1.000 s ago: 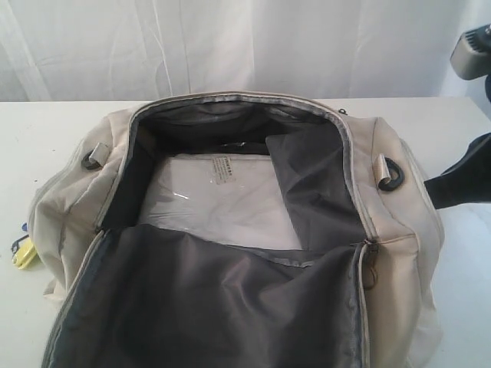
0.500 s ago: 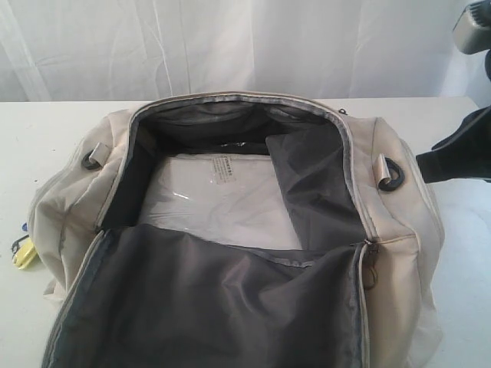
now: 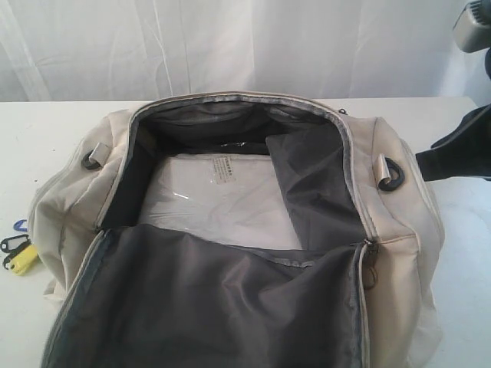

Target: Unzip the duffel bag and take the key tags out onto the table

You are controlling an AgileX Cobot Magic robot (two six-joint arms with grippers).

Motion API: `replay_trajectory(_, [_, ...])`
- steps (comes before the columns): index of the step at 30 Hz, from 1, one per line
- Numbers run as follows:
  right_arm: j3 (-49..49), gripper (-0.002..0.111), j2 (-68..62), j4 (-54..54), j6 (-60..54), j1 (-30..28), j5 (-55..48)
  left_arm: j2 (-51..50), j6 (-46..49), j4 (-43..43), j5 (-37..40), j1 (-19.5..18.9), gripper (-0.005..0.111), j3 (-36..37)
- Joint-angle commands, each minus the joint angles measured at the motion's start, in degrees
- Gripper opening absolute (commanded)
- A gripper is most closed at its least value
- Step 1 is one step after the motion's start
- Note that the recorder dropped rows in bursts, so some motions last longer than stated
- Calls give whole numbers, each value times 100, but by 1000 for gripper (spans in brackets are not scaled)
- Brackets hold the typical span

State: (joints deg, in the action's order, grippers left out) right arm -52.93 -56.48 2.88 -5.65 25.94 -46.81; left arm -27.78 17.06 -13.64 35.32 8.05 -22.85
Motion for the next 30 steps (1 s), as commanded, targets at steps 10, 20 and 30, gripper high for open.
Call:
replay_trajectory(10, [26, 0, 37, 27, -13, -21, 113, 672, -40, -66, -860, 1, 0, 802])
replay_trajectory(20, [26, 0, 37, 27, -13, -21, 219, 1642, -10, -23, -2390, -563, 0, 2285])
replay_trajectory(30, [26, 0, 37, 27, -13, -21, 241, 2778, -10, -23, -2512, -1195, 0, 2285])
